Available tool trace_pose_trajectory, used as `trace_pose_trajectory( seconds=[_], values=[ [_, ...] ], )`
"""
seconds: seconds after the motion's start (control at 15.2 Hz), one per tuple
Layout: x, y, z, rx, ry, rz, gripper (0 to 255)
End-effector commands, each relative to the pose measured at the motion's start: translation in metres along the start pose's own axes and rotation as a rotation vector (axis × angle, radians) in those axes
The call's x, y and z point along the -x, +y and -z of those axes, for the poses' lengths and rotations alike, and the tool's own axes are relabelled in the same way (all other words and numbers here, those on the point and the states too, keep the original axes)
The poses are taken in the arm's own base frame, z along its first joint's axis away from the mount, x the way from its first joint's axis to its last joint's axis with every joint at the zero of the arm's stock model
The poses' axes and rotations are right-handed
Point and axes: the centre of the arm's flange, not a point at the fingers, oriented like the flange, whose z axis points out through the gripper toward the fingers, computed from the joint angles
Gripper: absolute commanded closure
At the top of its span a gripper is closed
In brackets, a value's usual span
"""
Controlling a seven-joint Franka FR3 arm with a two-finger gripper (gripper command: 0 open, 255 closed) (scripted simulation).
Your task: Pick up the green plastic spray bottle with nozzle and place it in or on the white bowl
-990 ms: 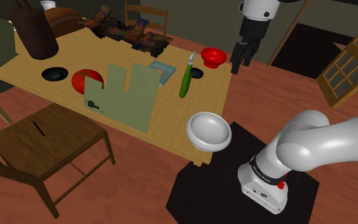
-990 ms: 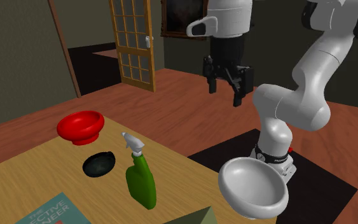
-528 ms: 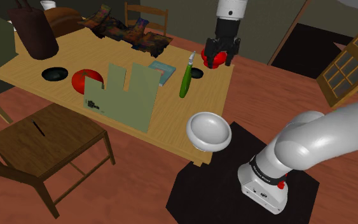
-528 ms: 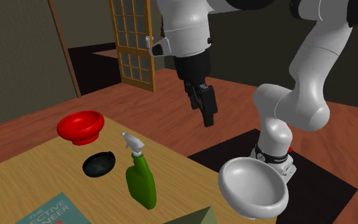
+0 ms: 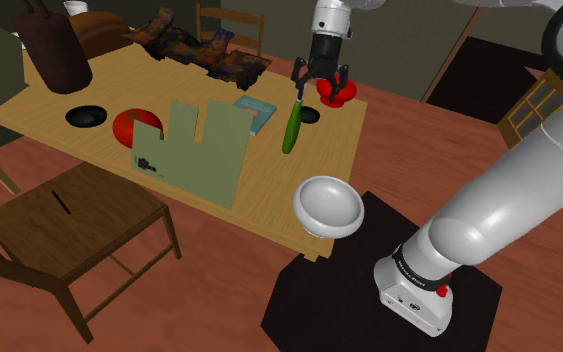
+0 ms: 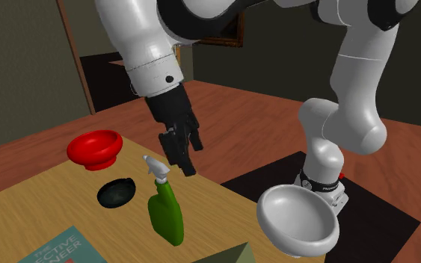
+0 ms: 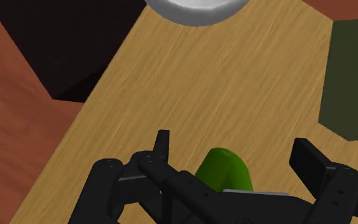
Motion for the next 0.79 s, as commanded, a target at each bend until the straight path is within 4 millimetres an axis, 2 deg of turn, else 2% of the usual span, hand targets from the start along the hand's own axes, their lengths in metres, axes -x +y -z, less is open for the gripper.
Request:
trace_pose_trajectory(
  seconds=[0.0, 0.26, 0.53, 0.59, 0.73],
  values=[
    [-0.032, 0.002, -0.007, -0.031, -0.03, -0.093, 0],
    [-0.091, 0.01, -0.02, -0.092, -0.089, -0.271, 0],
    [-0.146, 0.028, -0.037, -0.153, -0.148, -0.449, 0],
    [-0.152, 0.03, -0.039, -0.16, -0.155, -0.468, 0],
    [-0.151, 0.028, -0.049, -0.16, -0.155, -0.468, 0]
  ],
)
